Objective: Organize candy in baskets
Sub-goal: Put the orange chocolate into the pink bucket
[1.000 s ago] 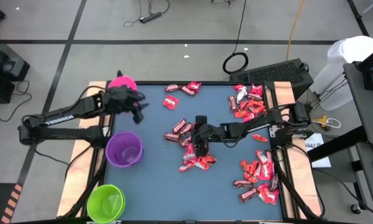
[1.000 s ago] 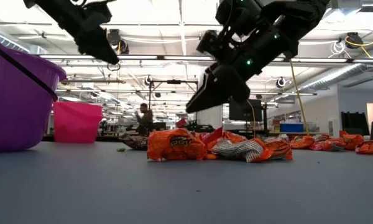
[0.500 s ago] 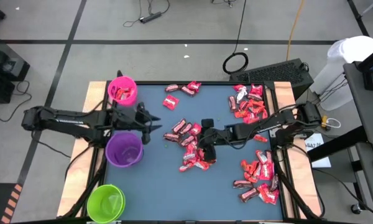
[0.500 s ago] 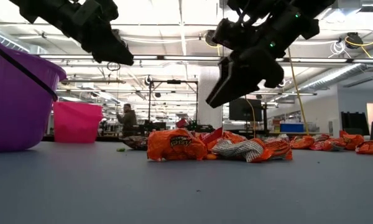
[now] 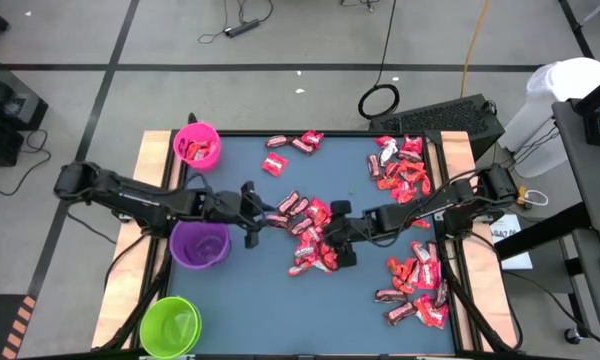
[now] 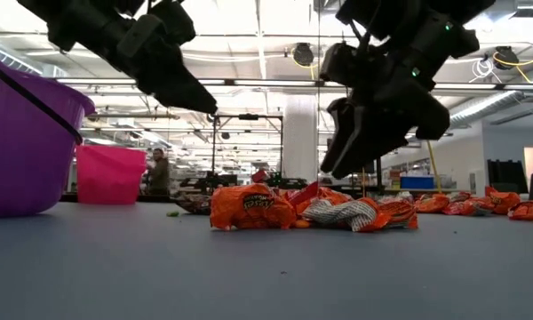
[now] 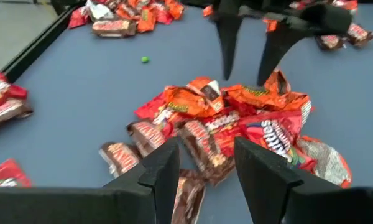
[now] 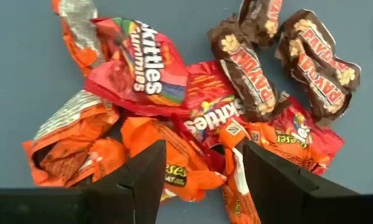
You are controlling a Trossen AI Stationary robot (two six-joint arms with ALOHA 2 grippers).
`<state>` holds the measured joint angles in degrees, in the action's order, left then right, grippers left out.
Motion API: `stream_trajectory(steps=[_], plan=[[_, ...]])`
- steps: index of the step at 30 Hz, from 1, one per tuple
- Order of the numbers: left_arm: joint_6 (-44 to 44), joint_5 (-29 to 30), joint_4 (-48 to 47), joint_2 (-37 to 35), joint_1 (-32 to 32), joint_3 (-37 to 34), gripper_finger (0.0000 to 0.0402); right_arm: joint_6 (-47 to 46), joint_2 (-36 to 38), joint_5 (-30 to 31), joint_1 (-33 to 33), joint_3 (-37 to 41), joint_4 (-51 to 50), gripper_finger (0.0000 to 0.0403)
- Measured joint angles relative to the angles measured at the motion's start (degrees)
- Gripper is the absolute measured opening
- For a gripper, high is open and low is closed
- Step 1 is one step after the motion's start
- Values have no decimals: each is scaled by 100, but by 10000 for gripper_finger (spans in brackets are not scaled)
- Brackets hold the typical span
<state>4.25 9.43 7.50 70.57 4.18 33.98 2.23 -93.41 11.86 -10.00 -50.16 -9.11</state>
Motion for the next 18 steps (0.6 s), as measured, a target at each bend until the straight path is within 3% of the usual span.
stream_trajectory(steps=[18], plan=[[-7, -24, 1036, 1287, 128, 78, 159, 12, 15, 35, 107, 173, 453, 201]])
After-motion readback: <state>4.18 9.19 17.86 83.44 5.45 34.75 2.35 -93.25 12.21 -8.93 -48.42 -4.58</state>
